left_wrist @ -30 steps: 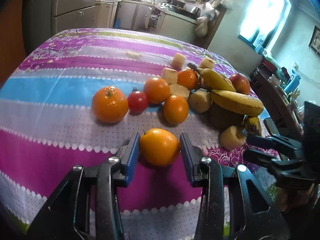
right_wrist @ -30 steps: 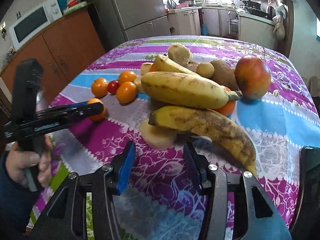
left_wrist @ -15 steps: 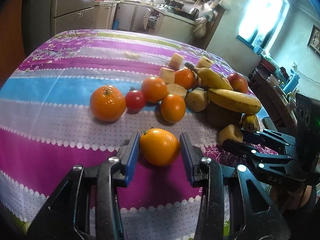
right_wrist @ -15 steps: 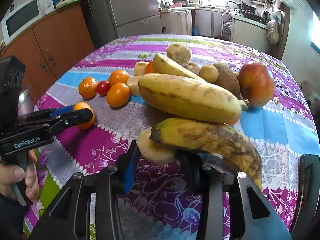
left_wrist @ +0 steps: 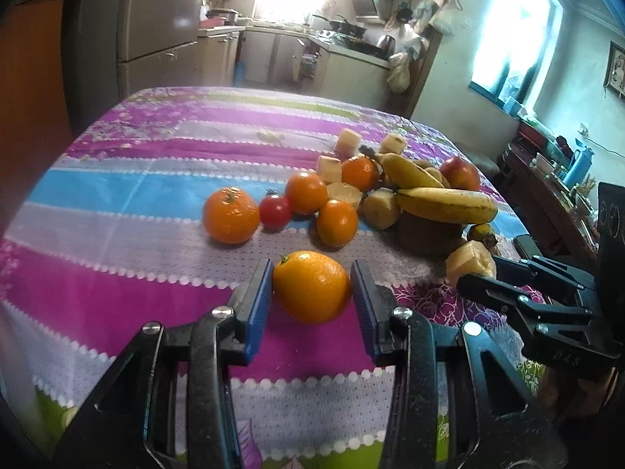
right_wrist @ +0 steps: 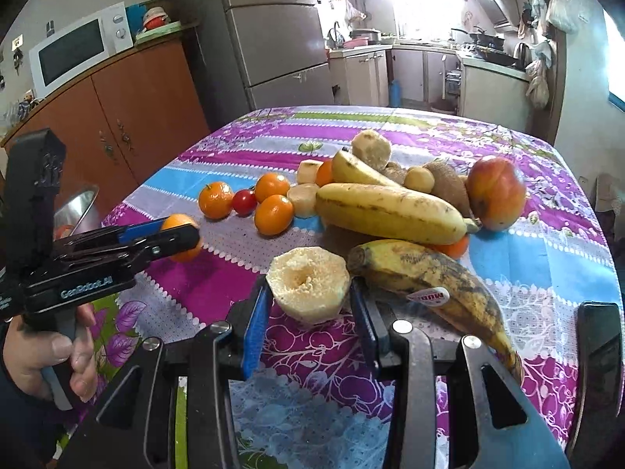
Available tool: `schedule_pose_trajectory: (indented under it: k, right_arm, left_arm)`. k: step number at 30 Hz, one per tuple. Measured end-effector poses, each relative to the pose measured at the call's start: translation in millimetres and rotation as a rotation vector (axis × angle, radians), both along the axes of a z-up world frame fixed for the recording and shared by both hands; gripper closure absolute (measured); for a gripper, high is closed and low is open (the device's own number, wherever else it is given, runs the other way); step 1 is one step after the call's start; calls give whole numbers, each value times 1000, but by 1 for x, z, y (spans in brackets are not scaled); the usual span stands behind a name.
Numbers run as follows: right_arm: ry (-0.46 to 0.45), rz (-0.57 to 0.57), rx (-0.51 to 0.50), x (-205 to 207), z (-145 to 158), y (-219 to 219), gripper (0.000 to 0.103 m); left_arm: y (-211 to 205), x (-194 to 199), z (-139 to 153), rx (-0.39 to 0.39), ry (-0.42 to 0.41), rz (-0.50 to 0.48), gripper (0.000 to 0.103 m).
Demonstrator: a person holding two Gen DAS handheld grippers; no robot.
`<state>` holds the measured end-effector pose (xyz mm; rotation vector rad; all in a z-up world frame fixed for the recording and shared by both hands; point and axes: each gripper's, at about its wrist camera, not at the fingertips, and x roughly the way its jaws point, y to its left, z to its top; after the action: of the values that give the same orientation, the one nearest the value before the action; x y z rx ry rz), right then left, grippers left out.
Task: Organize fruits
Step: 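Carry the orange and pear piece in both tools over the steel bowl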
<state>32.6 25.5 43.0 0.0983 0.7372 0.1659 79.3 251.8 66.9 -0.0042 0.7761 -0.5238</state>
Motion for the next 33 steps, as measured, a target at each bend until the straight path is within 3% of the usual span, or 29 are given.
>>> schedule_pose_trajectory:
  k: [15,25,33]
  right_arm:
    - [-157,-46,-29,-24,76,5,59]
    - [-203,32,-28,-21,126,41,59]
    - [-252,152,18,-16,163,93,59]
  left_arm:
    - [22,-31,67,-15,-130,20,62]
    - [64,-38,102,-43,-173,77,62]
    - [127,-52,128,-76,-221,196,62]
